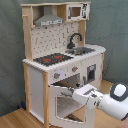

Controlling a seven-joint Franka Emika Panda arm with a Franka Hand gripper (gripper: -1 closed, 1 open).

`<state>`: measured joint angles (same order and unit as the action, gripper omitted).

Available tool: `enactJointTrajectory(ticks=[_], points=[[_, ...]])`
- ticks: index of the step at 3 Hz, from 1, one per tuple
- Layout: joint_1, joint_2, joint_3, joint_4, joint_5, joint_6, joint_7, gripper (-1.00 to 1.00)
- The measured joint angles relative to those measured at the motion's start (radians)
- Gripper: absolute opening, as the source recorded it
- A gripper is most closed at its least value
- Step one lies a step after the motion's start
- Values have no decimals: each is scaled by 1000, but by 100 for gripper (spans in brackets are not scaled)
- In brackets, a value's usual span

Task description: Play with the kitchen

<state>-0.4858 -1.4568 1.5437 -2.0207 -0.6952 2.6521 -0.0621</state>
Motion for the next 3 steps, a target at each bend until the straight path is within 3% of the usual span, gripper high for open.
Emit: enactJointTrajectory(ticks=[1,2,3], points=[[6,38,-28,-60,10,67,0,100],[49,98,-31,-130,12,66,-4,100],[102,123,-71,-210,13,65,-4,100]])
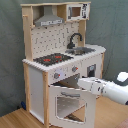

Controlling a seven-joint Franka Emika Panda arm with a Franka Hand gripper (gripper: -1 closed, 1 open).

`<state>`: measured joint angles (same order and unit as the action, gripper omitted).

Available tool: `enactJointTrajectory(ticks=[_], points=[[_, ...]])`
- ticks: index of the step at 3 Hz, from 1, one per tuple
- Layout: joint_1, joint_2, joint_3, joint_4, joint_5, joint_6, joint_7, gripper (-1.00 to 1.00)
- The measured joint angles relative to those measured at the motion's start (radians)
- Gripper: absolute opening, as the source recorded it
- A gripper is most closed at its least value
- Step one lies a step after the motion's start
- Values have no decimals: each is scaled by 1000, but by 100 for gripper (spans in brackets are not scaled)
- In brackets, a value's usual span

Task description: Play with the kitchen

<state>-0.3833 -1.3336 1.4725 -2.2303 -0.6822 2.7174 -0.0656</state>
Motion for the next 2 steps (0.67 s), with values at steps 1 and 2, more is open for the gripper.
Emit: enactJointTrajectory(ticks=[1,2], points=[[61,0,-21,-86,1,-9,3,100],[115,0,-23,-165,18,-37,6,100]])
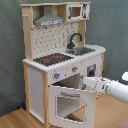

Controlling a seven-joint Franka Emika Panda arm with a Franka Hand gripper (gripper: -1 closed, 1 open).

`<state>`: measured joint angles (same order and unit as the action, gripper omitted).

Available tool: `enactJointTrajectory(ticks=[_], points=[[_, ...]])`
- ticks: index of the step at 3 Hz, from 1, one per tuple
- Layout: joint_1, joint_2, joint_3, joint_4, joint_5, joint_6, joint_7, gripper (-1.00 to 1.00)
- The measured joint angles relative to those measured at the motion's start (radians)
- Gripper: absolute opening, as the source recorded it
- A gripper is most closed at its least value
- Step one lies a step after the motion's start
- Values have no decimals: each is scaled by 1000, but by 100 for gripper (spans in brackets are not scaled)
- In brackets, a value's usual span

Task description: Play with the kitchen

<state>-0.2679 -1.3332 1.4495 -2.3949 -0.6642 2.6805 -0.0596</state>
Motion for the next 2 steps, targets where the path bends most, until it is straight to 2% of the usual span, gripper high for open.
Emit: enactJointTrajectory(ticks=[1,2], points=[[13,-5,-12,-63,21,-31,69,100],[9,-18,-8,-69,20,-46,175,100]])
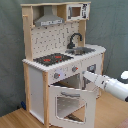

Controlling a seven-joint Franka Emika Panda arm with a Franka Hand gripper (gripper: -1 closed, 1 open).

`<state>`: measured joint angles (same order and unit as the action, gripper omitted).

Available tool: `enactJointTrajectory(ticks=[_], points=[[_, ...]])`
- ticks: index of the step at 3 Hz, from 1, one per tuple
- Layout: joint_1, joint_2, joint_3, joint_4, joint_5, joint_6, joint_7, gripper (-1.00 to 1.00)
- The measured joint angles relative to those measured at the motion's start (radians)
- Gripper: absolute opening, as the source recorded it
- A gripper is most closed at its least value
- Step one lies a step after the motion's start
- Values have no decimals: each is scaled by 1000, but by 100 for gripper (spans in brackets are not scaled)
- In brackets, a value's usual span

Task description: Play with the kitchen

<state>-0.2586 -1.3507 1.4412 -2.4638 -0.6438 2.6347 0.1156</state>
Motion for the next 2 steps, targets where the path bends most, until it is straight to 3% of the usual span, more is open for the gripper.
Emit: enactJointTrajectory(ticks=[2], points=[[-56,-22,42,3,0,9,192,100]])
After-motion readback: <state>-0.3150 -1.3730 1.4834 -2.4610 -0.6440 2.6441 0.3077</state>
